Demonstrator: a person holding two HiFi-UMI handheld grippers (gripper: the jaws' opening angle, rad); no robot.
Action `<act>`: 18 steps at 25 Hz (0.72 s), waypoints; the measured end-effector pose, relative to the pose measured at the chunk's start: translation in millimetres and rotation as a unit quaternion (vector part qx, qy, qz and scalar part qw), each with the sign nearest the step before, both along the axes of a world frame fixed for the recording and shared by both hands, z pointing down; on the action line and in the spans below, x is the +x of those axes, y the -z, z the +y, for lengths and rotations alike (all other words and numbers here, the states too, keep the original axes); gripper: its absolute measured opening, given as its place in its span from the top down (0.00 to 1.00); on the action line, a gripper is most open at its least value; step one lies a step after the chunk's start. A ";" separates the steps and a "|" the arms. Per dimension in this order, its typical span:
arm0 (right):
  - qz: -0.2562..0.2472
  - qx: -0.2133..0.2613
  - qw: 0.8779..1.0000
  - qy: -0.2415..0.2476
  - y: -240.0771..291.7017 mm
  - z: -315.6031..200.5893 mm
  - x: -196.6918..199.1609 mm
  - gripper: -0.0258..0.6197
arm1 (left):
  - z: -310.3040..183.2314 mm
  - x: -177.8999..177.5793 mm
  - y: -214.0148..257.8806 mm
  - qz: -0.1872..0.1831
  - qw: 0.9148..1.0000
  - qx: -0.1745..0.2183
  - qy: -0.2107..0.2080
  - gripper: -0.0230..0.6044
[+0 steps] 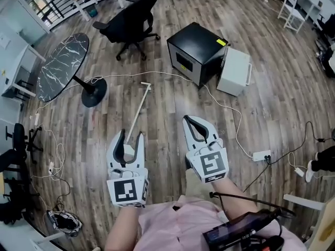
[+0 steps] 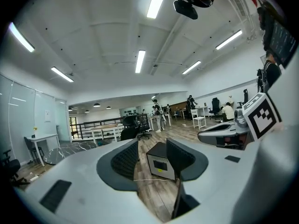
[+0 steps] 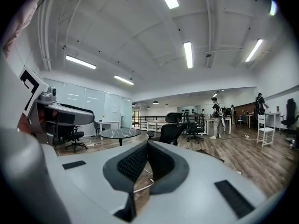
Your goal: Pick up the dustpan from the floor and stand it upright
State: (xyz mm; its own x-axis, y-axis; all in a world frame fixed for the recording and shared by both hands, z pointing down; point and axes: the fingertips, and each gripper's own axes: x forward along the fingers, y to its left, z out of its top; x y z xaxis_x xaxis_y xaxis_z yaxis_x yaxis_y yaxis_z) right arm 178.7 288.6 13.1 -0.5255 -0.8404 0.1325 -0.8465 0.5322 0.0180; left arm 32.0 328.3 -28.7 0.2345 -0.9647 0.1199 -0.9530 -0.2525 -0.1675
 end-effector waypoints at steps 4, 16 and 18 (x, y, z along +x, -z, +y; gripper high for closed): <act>-0.007 -0.007 1.000 0.008 -1.8 -66.2 8.7 0.96 | -61.2 12.2 1.5 -0.005 1.000 -0.007 0.004 0.66; -0.009 0.010 0.999 0.052 17.6 -172.0 -28.5 0.96 | -150.3 -20.3 24.1 -0.008 0.999 0.018 0.045 0.66; -0.005 0.008 0.998 0.058 15.7 -183.1 -38.9 0.96 | -160.5 -29.9 21.0 -0.005 0.999 0.016 0.050 0.66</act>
State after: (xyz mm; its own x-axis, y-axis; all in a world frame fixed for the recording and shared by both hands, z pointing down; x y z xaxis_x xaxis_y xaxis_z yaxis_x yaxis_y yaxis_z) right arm 139.8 105.5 -2.5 -0.6200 -0.7763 0.1142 -0.7798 0.6257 0.0195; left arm 2.1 167.8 -49.7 0.1359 -0.9866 0.0898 -0.9715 -0.1505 -0.1831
